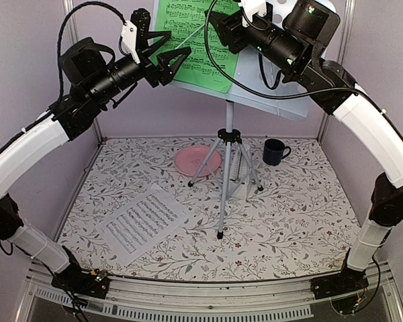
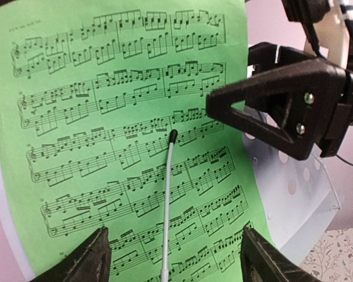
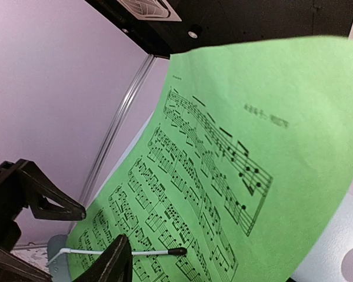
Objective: Set up the instrument practice props
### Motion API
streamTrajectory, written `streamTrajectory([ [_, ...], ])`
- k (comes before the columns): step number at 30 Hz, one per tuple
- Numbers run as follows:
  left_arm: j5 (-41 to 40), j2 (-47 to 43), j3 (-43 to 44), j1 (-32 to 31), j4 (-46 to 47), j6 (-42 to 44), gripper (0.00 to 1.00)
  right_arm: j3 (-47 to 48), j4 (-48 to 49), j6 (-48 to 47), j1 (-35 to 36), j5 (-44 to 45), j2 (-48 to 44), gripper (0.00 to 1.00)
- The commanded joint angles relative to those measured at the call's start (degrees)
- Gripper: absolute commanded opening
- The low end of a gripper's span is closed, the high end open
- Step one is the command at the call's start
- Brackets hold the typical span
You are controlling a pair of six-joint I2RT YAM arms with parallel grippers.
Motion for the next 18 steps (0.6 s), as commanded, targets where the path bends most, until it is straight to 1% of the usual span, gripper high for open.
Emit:
streamTrajectory([
  [1,-3.32,-4.52,-2.15,-0.03,-0.81,-0.69,0.77,0.84,1.13,1.49,-0.18,-0.06,-2.2,0.64],
  [9,-7.62,-9.97,-6.57,-0.03,-5.4,-3.03,0.79,-2.96,1.84,5.09,-0.07,0.57,-7.54,0.95],
  [10,-7.85,-10.88,-7.76,0.02,-5.67,-3.52,0.8,-3.8,1.85,5.66,-0.09,0.82,-8.41,0.97],
  [13,-8.88,-13.65,-11.45,-0.03,-6.81,-5.43,0.8,-6.67,1.79,7.32,-0.05,0.98,-11.63,1.0],
  [18,-12.24,-18.41,-17.49,0.05,-10.78,-9.3,0.78,-11.89,-1.77,10.02,0.75,0.32,-17.66,0.99],
])
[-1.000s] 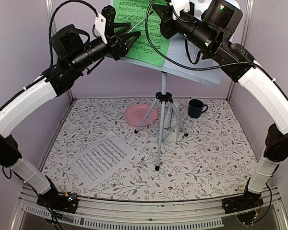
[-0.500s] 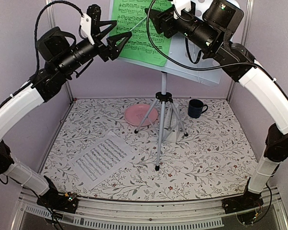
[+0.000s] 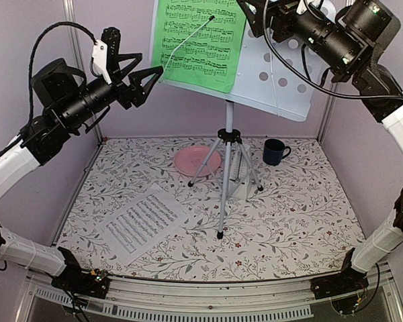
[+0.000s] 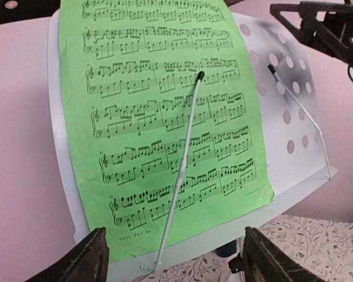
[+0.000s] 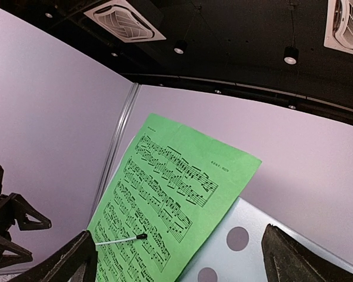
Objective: Set up the instrument practice props
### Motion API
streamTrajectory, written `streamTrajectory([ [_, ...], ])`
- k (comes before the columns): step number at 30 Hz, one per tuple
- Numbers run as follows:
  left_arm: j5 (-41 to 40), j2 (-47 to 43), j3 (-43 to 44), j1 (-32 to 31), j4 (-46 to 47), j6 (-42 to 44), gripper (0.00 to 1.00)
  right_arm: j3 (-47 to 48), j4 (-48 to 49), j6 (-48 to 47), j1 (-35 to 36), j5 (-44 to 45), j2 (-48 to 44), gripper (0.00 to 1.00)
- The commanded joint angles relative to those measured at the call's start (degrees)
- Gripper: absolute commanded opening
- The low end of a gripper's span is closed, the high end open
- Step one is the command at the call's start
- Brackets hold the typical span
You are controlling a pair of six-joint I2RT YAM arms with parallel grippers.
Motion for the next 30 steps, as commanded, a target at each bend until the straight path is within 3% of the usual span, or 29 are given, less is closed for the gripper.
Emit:
streamTrajectory([
  [1,-4.41,-4.12,-4.79,0.04,-6.24,-4.92,0.78,-4.06,-2.73,4.46,0.86,-0.27,-5.84,0.99],
  [5,-6.54,-6.72,-9.22,0.95,-14.82,-9.98,0.79,-10.36,-6.67,9.01,1.16,-2.88,-11.26,0.99],
  [10,1.33,-8.89,-18.7,7.11,-20.01,-20.11,0.8,-20.67,-10.09,12.48,1.21,-2.57,-16.76,0.99],
  [14,15.92,-7.85,-27.57,15.3,-17.91,-22.91,0.78,-27.99,-11.38,16.04,1.17,-6.32,-21.97,0.99],
  [18,33.59,-2.94,-34.81,24.63,-8.43,-23.73,0.74,-31.7,-15.23,18.46,1.16,-10.83,-25.53,0.99],
  [20,37.95,2.77,-34.92,27.24,-7.48,-22.03,0.73,-33.35,-16.95,19.59,1.13,-12.8,-26.85,0.99],
  [25,38.09,15.94,-28.46,31.31,-12.35,-15.21,0.7,-37.88,-18.8,21.32,1.16,-18.44,-29.92,0.99],
  [30,38.74,26.27,-20.53,31.52,-18.75,-7.88,0.7,-43.45,-17.9,23.46,1.16,-23.5,-31.57,0.99],
])
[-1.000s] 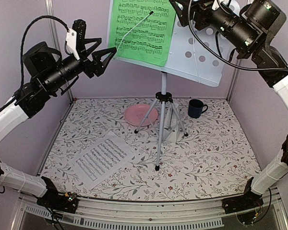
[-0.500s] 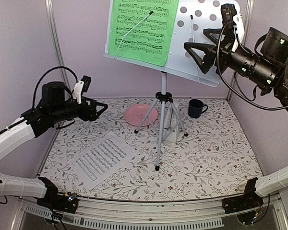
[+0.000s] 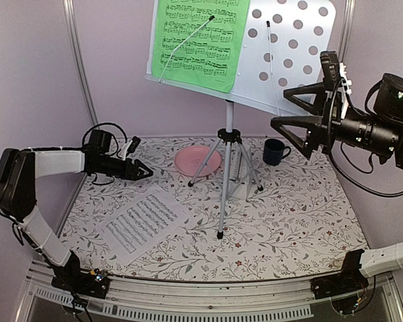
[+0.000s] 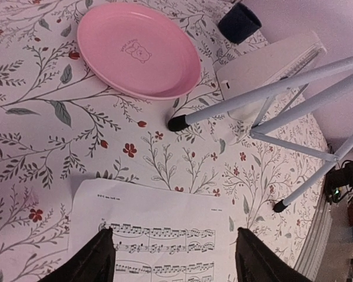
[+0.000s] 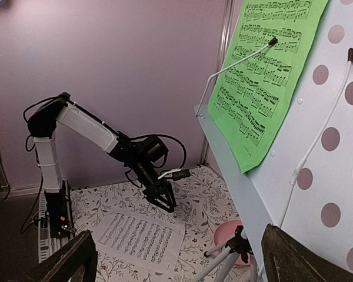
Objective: Set up the instrument practice props
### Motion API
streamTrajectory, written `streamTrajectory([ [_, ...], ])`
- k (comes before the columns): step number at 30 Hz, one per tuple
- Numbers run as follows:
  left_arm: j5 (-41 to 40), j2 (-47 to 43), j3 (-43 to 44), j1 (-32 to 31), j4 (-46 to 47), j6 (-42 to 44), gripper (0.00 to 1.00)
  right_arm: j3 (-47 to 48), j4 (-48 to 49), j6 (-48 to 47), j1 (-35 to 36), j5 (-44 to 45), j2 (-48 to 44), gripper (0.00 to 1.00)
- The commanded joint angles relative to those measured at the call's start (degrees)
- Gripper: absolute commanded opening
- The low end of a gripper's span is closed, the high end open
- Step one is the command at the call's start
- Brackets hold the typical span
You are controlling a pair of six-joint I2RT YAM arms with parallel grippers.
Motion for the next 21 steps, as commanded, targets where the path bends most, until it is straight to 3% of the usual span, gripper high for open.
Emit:
streamTrajectory([
  [1,2.6,6.26,7.48,0.48,-5.33,9.0,0.7,-5.2,-0.25,3.22,0.24,-7.65,-0.43,0.99],
  [8,-1.26,16.74,18.07,0.08,-19.07,24.27,0.62,-11.37,5.15,5.01,0.3,-17.51,0.97,0.99],
  [21,-4.58,28.66,24.29,-1.74,-22.64,31.77,0.47,-19.67,12.03,7.79,0.12,-22.03,3.66,0.99],
])
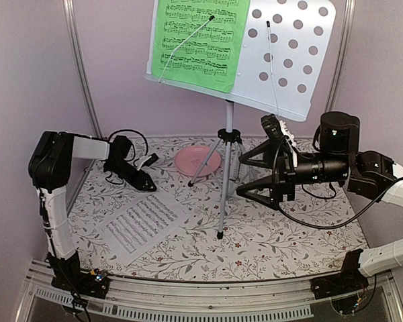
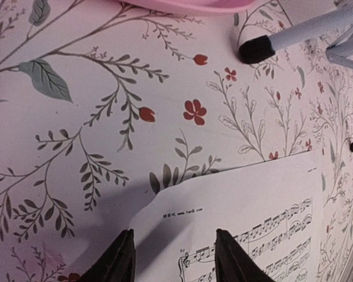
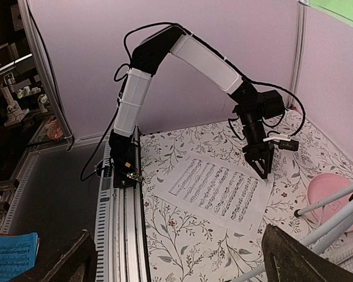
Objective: Set up the instrument practice props
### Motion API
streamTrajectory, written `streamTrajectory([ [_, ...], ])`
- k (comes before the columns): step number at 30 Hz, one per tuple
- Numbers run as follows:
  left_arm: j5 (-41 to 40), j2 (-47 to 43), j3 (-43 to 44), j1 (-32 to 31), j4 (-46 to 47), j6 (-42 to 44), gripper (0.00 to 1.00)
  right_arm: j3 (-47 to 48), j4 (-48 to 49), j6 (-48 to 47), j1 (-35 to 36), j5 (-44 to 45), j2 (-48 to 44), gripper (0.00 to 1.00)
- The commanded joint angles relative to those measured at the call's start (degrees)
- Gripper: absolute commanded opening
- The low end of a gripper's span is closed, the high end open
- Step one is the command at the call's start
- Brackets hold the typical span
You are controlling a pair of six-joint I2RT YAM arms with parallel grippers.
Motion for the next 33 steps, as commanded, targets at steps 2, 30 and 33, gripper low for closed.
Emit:
streamTrajectory([
  [2,-0.71,0.99,0.31,-1.53,-1.29,4.43,0.44,-1.33,3.8,0.96,-0.07,-2.11,0.32,0.99],
  [30,4.44,-4.04,-1.12,-0.09,7.22,7.08,0.46,-1.19,3.25,1.43,-1.22,-3.28,0.42,0.99],
  [33,5.2,-3.29,0.41,1.15,7.44,7.57,0.5,-0.91,3.16,1.19,-1.2,-3.89,0.99,0.99],
])
